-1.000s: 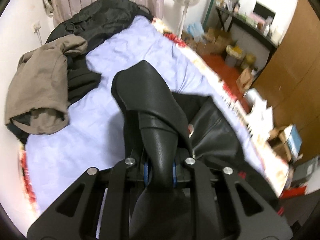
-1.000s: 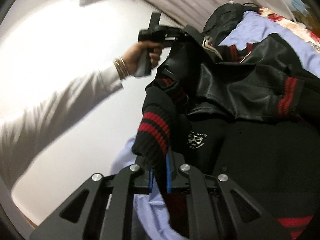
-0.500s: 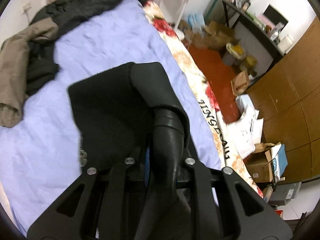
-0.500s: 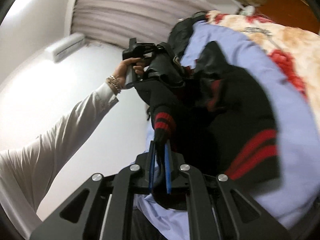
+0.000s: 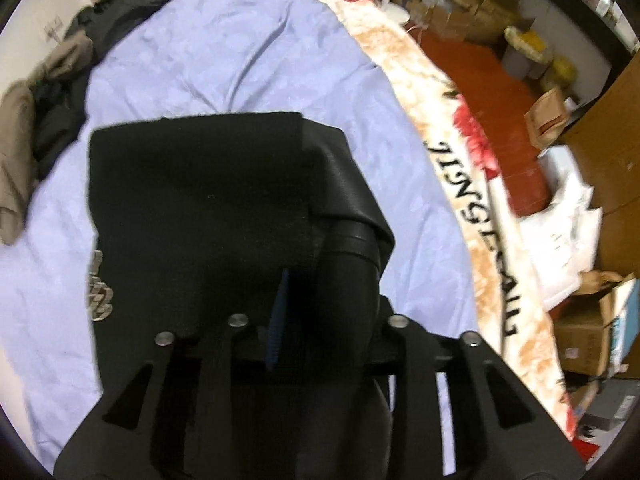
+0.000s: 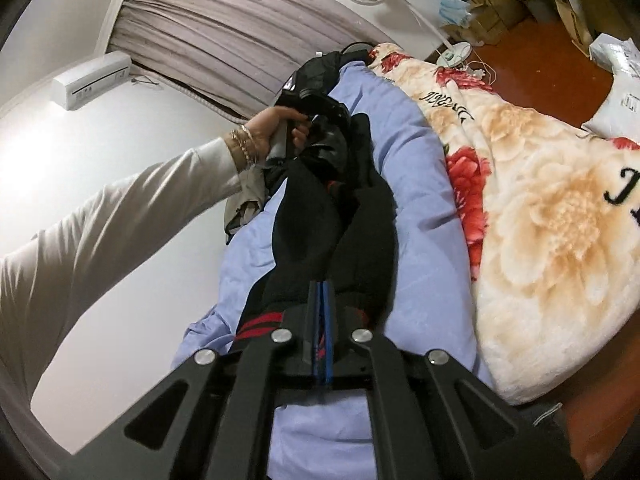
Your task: Fold large clothes
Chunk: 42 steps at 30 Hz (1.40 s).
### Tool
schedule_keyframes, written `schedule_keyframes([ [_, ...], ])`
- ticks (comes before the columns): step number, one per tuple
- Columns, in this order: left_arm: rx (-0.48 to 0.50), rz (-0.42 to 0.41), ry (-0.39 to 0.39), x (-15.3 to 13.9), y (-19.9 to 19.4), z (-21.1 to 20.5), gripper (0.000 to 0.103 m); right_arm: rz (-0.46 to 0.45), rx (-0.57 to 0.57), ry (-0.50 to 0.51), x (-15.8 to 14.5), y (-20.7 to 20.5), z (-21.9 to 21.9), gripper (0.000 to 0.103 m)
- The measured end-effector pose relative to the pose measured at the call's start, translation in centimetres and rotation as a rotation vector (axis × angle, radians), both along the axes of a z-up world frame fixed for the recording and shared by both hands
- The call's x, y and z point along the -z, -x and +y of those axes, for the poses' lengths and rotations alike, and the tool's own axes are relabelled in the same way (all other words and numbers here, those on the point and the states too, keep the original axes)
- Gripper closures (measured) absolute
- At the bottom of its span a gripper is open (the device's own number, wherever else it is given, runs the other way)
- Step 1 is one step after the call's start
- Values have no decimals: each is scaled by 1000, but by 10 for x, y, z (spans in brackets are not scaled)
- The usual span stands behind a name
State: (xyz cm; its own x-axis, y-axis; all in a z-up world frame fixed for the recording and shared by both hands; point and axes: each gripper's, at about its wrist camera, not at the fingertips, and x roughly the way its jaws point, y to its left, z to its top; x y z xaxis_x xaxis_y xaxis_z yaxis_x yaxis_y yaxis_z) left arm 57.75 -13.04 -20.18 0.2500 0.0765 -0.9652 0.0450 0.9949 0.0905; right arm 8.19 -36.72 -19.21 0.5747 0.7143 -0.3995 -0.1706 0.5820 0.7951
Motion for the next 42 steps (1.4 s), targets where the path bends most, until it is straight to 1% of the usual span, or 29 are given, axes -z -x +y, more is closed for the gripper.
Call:
schedule_keyframes([
  [1, 9, 18, -34, -7, 1, -2, 55, -3, -3, 2, -2, -4, 6, 95],
  [2, 20, 22, -51, -14, 2, -4, 47, -5, -7, 6, -1, -6, 8, 93],
  [3, 36, 16, -61, -23, 4, -6, 32, -7, -13, 11, -2, -7, 11, 90],
  [4, 50, 4, -86, -38, 8, -7, 30, -11, -19, 18, -4, -6, 15, 88],
  [5, 59, 6, -86, -45, 10, -7, 30, -13, -24, 22, -6, -6, 19, 88],
  [7, 103, 6, -53, -69, 20, -10, 30, -26, -36, 36, -11, -2, 28, 87],
  [8, 120, -7, -48, -81, 27, -11, 30, -31, -37, 39, -13, -1, 30, 85],
  [9, 140, -22, -35, -94, 36, -12, 30, -34, -37, 41, -15, 1, 32, 79],
  [11, 196, -54, 22, -124, 63, -13, 30, -33, -35, 45, -20, 5, 36, 75],
  [12, 213, -65, 41, -133, 73, -11, 30, -36, -38, 49, -23, 5, 37, 75],
  [13, 236, -87, 81, -148, 94, -4, 30, -40, -40, 55, -25, 5, 37, 75],
  [14, 245, -98, 98, -154, 109, 1, 29, -48, -41, 66, -31, 3, 38, 75],
  [15, 251, -112, 111, -160, 127, 9, 22, -55, -42, 74, -35, 1, 38, 75],
  [16, 257, -121, 117, -160, 139, 13, 20, -70, -43, 90, -44, -4, 38, 75],
  [18, 272, -129, 128, -154, 175, 31, 20, -94, -44, 128, -60, -15, 39, 75],
  [20, 270, -135, 124, -141, 205, 45, 20, -118, -72, 183, -79, -32, 45, 75],
  [21, 265, -144, 117, -130, 225, 55, 20, -138, -85, 218, -91, -42, 51, 75],
  [25, 277, -176, 104, -90, 285, 75, 20, -155, -113, 288, -111, -82, 74, 75],
  [27, 265, -213, 156, -73, 311, 86, 20, -146, -131, 319, -117, -106, 92, 75],
  [29, 233, -237, 250, -53, 337, 97, 20, -134, -178, 350, -122, -139, 121, 75],
  [30, 218, -248, 304, -42, 350, 102, 20, -132, -192, 365, -121, -148, 131, 75],
  [32, 213, -238, 363, -25, 366, 104, 21, -118, -224, 407, -123, -183, 159, 75],
  [33, 225, -221, 389, -15, 373, 101, 21, -102, -211, 443, -124, -202, 172, 75],
  [34, 239, -207, 397, -3, 380, 98, 21, -96, -205, 470, -126, -216, 180, 75],
  [36, 243, -201, 384, 20, 390, 95, 21, -108, -212, 521, -132, -247, 201, 75],
  [37, 236, -197, 394, 26, 392, 95, 22, -99, -228, 561, -131, -266, 216, 75],
  [38, 236, -203, 399, 30, 394, 95, 22, -67, -255, 601, -126, -286, 231, 75],
  [40, 261, -223, 395, 31, 398, 93, 24, 0, -287, 675, -107, -312, 248, 75],
  [42, 257, -227, 409, 33, 399, 95, 24, 89, -302, 823, -73, -333, 261, 75],
])
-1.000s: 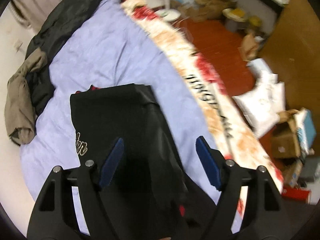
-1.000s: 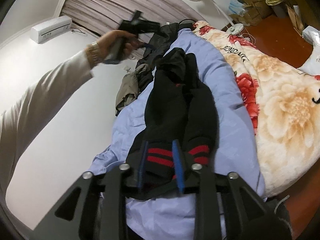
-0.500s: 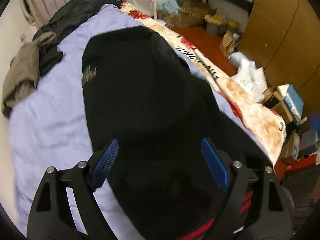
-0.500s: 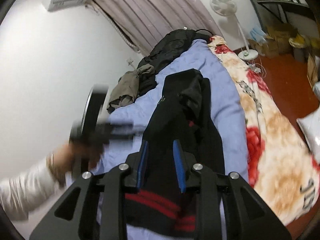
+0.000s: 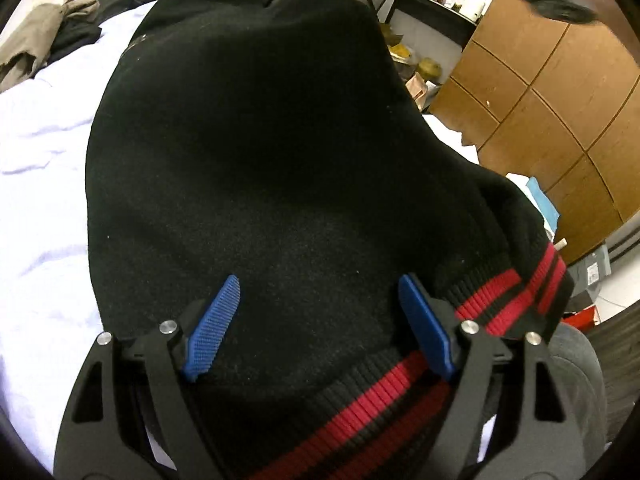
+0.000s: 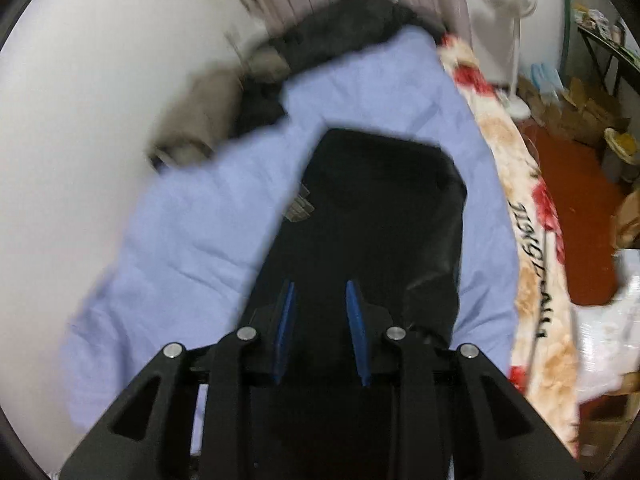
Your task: Fold large clothes
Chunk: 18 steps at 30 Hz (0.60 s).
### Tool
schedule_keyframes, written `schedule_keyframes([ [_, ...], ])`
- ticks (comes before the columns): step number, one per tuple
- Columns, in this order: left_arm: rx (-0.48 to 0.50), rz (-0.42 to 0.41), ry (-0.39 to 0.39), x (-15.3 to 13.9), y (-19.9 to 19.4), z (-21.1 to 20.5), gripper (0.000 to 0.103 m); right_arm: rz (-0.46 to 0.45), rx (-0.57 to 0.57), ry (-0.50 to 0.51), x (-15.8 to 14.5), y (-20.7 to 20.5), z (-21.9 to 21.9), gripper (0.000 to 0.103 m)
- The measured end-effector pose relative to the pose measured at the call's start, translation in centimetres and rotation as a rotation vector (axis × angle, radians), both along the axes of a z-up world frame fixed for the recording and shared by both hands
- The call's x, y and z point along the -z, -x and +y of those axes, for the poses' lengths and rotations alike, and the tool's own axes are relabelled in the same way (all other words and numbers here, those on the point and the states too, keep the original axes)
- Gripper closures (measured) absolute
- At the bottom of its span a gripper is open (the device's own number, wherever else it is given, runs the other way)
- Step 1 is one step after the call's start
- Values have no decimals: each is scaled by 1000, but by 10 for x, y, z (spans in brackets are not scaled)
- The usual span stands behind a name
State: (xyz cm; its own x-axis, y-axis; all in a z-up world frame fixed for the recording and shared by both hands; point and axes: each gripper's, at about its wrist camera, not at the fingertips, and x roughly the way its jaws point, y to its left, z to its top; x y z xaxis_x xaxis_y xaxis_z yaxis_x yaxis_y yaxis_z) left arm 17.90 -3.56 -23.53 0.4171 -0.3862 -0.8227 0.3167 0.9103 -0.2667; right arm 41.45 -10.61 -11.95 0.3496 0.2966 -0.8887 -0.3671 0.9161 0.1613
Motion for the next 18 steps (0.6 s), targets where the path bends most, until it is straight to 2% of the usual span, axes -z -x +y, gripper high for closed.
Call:
schedule_keyframes([
  [4, 6, -4, 33, 7, 3, 7, 25, 74, -5, 133, 54, -8, -9, 78],
  [6, 14, -4, 47, 8, 2, 8, 27, 143, 20, 141, 90, -13, -20, 86],
  [7, 19, -3, 47, 9, 2, 9, 27, 193, 41, 144, 116, -18, -22, 86],
  [10, 28, 2, 50, 10, -1, 10, 29, 229, 104, 129, 147, -34, -20, 87],
  [14, 32, 5, 76, 10, -8, 18, 31, 258, 133, 130, 162, -48, -16, 87],
  [17, 32, -10, 97, 2, -5, 26, 37, 246, 87, 162, 145, -43, -13, 86],
  [18, 38, -19, 91, -2, -4, 29, 43, 239, 77, 160, 135, -40, -13, 84],
])
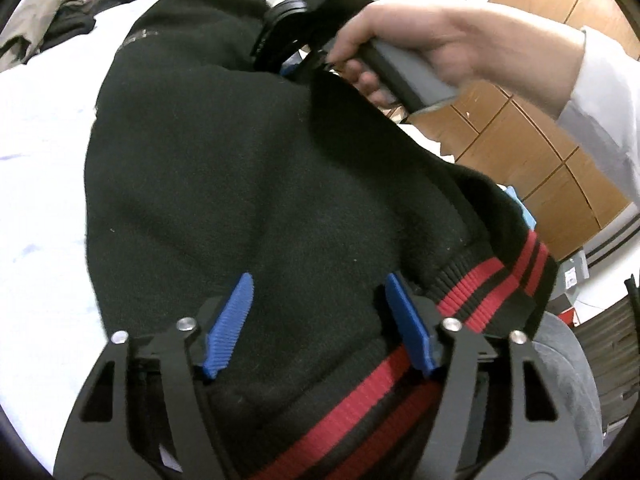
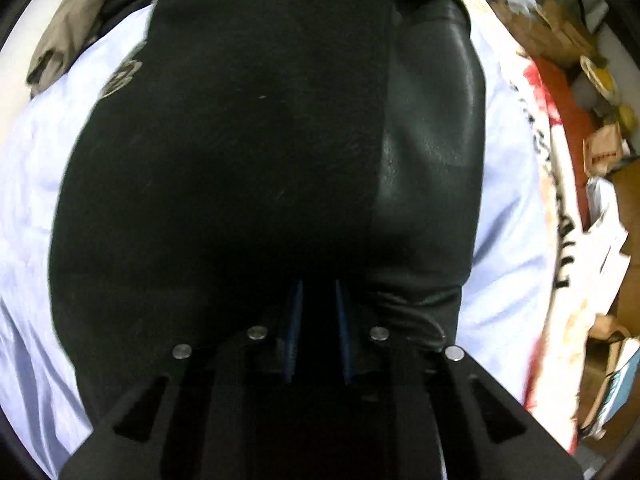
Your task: Fold large clothes
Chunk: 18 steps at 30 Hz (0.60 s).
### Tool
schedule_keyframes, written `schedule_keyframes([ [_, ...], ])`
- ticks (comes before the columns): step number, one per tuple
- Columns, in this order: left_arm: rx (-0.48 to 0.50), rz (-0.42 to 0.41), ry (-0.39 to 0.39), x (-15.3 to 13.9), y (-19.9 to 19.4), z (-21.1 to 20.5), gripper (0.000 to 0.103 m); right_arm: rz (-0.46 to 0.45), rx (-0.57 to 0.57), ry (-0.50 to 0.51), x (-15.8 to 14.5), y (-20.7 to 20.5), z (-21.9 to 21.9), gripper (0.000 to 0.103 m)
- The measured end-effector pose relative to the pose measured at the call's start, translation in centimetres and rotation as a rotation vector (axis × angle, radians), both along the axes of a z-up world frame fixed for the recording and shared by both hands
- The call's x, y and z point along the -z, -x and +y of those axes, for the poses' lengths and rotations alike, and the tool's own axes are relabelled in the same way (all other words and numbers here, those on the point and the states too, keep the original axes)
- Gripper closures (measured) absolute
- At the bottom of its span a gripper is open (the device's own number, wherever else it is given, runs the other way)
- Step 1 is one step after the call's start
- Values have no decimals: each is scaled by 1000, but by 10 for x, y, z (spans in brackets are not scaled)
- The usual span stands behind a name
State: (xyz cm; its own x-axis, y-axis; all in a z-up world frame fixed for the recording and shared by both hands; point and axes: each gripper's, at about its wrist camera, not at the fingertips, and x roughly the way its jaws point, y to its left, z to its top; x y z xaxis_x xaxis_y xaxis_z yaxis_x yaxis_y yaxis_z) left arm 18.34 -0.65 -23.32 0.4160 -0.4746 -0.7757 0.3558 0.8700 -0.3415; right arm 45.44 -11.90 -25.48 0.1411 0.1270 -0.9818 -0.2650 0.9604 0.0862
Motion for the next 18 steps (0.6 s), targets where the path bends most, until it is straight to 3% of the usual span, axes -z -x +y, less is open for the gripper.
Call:
schedule_keyframes([
  [5, -3, -19, 17, -15, 1, 7, 57, -69, -67, -81, -64, 45, -10, 84],
  [9, 1, -48, -24, -23, 7, 5, 67, -65, -72, -88, -80, 82, -23, 85],
  [12, -8, -48, -13, -27, 8, 11, 68, -47, -47, -109, -76, 95, -29, 85],
  [16, -11, -47, 43, -34, 7, 21, 69, 8, -34, -94, -33, 96, -30, 88],
  [18, -11, -62, 66, -40, 6, 26, 76, 25, -15, -94, -10, 91, -32, 89],
])
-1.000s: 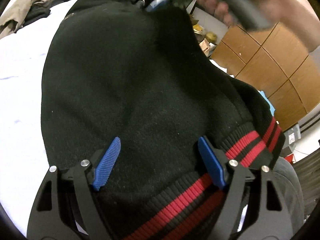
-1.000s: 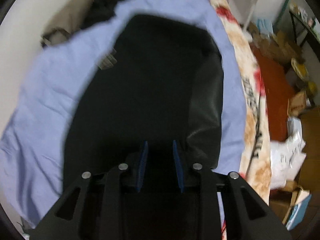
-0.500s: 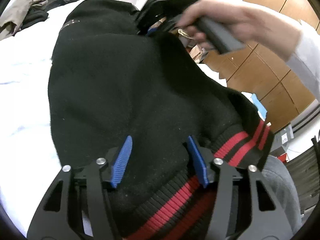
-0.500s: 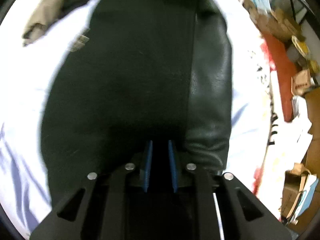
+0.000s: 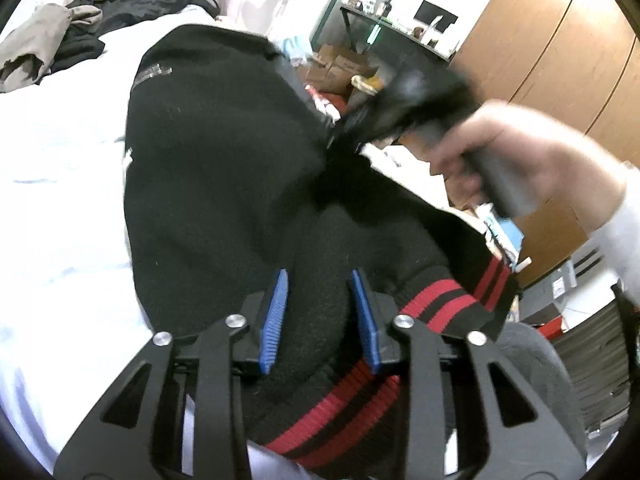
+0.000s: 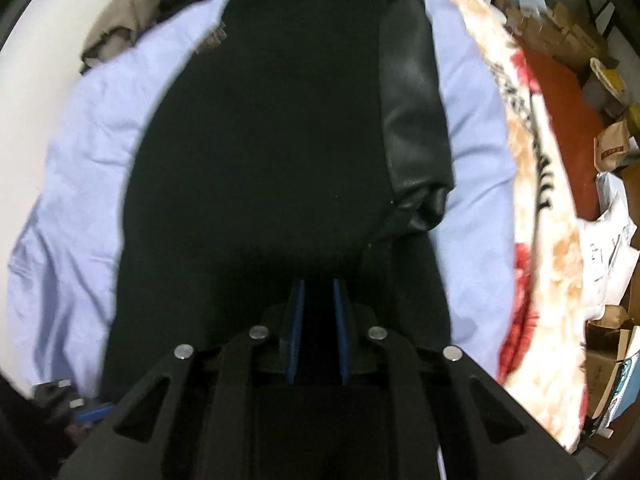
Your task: Fold large clothes
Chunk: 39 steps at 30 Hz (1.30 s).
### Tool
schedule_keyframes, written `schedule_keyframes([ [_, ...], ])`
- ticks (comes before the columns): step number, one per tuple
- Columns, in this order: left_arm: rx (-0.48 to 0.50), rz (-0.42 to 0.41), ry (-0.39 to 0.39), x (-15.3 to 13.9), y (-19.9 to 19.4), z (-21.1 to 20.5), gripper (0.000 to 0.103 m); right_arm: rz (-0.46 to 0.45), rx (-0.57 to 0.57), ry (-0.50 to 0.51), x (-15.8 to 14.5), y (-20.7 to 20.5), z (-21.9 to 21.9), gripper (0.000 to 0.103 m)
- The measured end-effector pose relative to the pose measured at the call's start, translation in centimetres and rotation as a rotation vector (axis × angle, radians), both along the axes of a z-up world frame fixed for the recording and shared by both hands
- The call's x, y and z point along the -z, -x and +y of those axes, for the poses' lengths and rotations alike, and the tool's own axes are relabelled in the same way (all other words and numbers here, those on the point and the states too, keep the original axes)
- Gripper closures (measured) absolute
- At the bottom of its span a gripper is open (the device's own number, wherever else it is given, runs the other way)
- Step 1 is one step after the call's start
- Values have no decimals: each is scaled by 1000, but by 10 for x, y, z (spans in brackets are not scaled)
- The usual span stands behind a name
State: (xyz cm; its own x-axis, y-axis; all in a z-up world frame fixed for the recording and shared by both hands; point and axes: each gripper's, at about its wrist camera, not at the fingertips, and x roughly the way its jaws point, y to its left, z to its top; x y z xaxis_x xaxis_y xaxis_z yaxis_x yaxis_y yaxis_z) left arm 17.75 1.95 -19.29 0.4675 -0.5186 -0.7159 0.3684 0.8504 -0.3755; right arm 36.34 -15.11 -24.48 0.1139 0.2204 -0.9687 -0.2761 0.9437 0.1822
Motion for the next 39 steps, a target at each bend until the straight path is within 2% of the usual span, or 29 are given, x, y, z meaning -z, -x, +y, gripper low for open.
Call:
schedule_keyframes([
  [2, -11, -33, 26, -12, 1, 9, 76, 10, 35, -12, 20, -10, -1, 89],
  [4, -19, -36, 65, -19, -2, 19, 76, 14, 51, -22, 27, -16, 1, 89],
  [8, -53, 12, 59, -3, -11, 27, 76, 13, 19, -14, 19, -17, 3, 89],
  [11, -30, 59, 36, 18, -13, 19, 81, -15, -4, -48, -12, -14, -1, 87],
  [15, 36, 131, 16, 42, -13, -5, 100, -156, -29, -95, -72, -24, 3, 86],
  [18, 94, 89, -145, 57, -7, -30, 100, -232, -33, -79, -96, -49, 12, 86],
  [20, 81, 88, -147, 58, -7, -33, 100, -267, -33, -57, -102, -79, 21, 86],
  [23, 70, 92, -134, 59, -6, -33, 100, -364, -20, 35, -106, -126, 32, 86],
  [27, 65, 91, -129, 61, -6, -30, 100, -348, 60, 4, -76, -190, 32, 86],
  [30, 64, 91, -126, 61, -4, -29, 100, -321, 70, 66, -33, -232, 44, 87],
  [32, 64, 92, -122, 61, -4, -27, 100, -292, 55, 92, -3, -238, 52, 87],
  [35, 64, 92, -114, 63, -2, -26, 100, -224, 100, 29, 42, -250, 49, 88],
  [37, 65, 93, -105, 65, -4, -23, 100, -268, 103, 16, 47, -246, 47, 88],
  [39, 76, 108, -90, 65, -5, -21, 100, -336, 79, 78, 35, -229, 53, 88],
])
